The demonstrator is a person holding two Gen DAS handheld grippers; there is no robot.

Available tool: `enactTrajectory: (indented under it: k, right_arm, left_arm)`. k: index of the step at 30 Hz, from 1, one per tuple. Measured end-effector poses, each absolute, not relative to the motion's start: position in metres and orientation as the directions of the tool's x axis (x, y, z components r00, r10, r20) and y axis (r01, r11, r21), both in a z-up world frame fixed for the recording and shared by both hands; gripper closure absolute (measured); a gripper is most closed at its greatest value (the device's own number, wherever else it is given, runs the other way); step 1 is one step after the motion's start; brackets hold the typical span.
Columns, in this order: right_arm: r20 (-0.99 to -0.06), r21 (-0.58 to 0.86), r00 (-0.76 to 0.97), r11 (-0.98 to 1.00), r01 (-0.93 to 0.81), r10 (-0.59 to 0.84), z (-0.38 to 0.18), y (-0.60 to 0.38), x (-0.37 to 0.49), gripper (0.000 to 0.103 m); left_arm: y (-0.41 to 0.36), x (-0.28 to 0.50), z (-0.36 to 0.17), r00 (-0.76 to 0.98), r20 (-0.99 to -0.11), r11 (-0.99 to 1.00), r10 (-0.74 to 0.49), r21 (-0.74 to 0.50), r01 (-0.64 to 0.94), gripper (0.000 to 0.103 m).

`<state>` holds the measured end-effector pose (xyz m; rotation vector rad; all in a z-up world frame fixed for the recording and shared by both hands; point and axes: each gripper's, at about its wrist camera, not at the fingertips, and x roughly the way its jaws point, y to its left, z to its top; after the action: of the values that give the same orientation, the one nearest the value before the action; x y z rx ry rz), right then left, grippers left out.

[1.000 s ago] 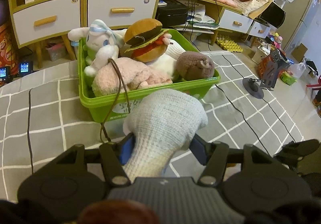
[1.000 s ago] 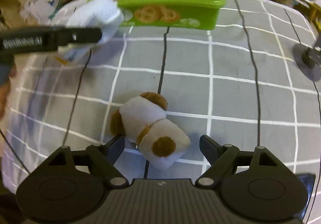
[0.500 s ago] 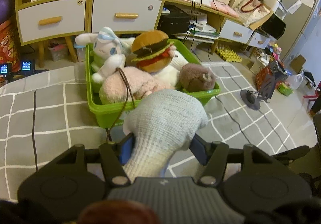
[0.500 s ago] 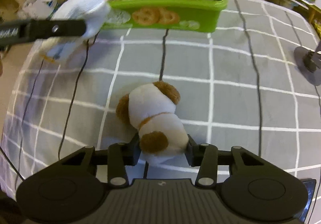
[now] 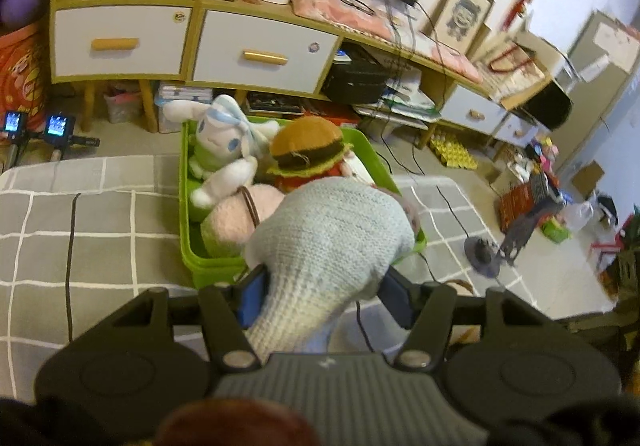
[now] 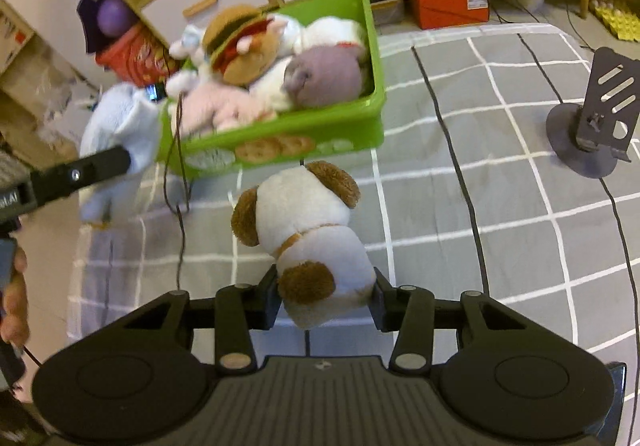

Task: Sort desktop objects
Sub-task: 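Carry the white glove and dog plush up over the green bin, then lower the glove and dog plush into the bin and open both grippers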

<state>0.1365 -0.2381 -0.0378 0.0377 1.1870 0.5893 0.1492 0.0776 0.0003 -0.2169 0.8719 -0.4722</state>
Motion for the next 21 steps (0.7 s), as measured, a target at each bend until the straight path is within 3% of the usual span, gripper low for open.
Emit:
enactTrajectory:
  k: [21]
  right_arm:
    - [-0.78,0.477,0.305,0.835,-0.275,0.546,-0.023,-0.216,0.181,0.058]
  left_arm:
    - [0.117,0.218,-0.016,0.646,-0.641,0.843,-0.414,-0.538,0.006,0.044]
